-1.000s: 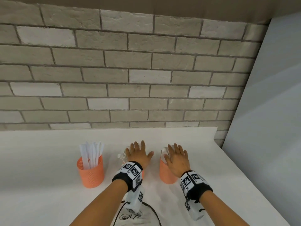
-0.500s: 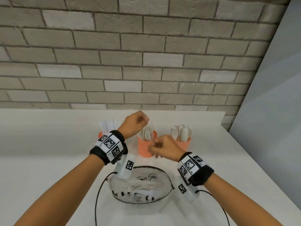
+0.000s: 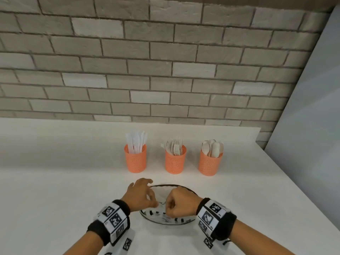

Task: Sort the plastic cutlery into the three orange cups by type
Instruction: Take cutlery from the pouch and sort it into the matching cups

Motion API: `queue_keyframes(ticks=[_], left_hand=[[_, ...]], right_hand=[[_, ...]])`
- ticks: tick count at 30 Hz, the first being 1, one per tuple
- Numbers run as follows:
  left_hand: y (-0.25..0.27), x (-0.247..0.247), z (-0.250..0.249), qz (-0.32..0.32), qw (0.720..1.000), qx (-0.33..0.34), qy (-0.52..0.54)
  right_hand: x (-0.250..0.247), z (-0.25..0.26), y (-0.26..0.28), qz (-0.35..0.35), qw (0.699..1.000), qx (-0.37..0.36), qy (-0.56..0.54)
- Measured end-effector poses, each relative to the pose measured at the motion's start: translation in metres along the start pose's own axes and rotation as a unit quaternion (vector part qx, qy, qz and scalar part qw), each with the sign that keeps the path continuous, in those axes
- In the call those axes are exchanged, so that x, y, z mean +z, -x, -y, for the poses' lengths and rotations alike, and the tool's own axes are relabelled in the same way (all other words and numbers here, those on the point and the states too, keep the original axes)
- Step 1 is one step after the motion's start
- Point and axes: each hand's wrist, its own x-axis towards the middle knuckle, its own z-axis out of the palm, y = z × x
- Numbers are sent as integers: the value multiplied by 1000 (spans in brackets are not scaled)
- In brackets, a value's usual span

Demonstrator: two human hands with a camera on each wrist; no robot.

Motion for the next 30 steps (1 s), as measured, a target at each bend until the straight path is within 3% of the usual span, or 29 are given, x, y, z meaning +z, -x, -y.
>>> queue_keyframes(ticks=[3,7,15,21,26,30], left_hand=[[-4,11,9,-9,998,-36,-54],[-9,16,8,-22,998,-54,5],[-10,12,-13,23,999,-5,33],[-6,7,-13,54,998,4,41],[-3,-4,-8,42,997,5,63],[-5,-13,-7,38,997,4,67]], right_hand=[[11,-5,-4,2,999,17,42],[14,-20,-23,-22,992,84,90],[13,-38,-47,75,972,156,161],[23,-34,-49,50,965,168,195],[15,-34,-52,-3,985,132,107],[16,-36,-54,-3,985,126,115]])
